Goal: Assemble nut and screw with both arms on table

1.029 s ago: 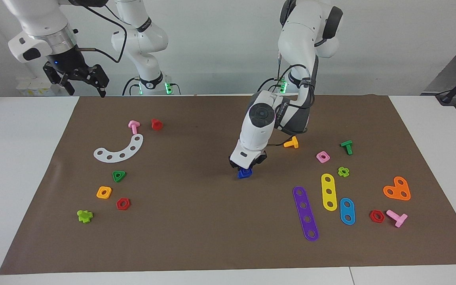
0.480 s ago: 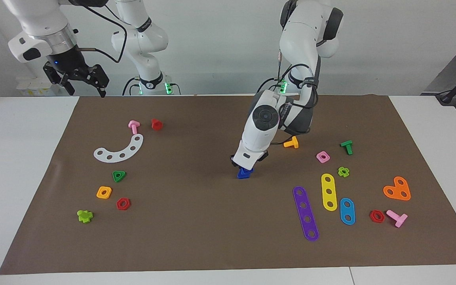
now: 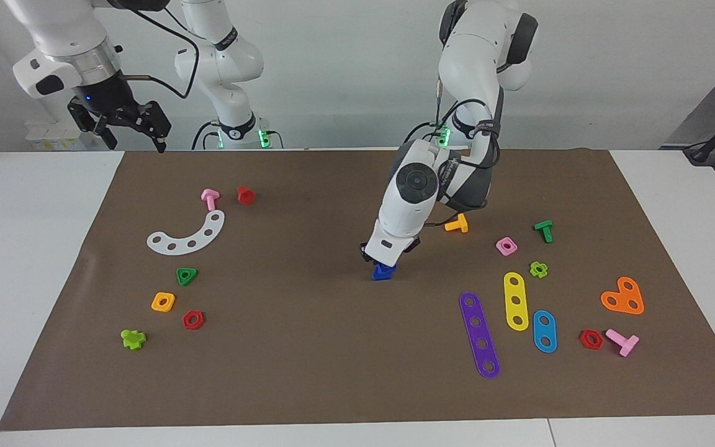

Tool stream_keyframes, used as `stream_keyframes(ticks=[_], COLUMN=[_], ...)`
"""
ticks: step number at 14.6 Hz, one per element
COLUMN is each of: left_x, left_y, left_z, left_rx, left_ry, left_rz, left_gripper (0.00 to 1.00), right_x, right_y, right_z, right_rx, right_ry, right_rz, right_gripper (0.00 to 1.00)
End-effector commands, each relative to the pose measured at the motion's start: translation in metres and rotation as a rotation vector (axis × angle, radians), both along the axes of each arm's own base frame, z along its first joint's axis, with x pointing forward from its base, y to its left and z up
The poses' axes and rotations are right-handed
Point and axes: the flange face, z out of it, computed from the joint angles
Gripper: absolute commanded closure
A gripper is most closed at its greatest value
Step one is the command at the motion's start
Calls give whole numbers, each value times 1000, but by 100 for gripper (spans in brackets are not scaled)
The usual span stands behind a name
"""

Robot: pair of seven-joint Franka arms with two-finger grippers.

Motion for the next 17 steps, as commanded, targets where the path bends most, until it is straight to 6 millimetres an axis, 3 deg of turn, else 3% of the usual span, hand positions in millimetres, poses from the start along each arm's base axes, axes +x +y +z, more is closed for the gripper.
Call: stream_keyframes(ticks=[1,9,14,17], left_x=[-4,-17,-3,1], left_y=[-2,2,6,8], left_z=[-12,-31,0,1], left_rx=[-3,3,-17,-23], left_ry=[-1,-2,55,50], left_rz=[22,48,70,79], left_gripper=[88,89,89,89], right_x=[-4,-4,-5,-4], right_y=[-1,0,-1,0], right_z=[2,2,3,2], right_rx=[18,18,18,18], right_ry=[-4,-3,-5,-3], right_rz=[19,21,19,21], right_gripper=[0,0,0,0])
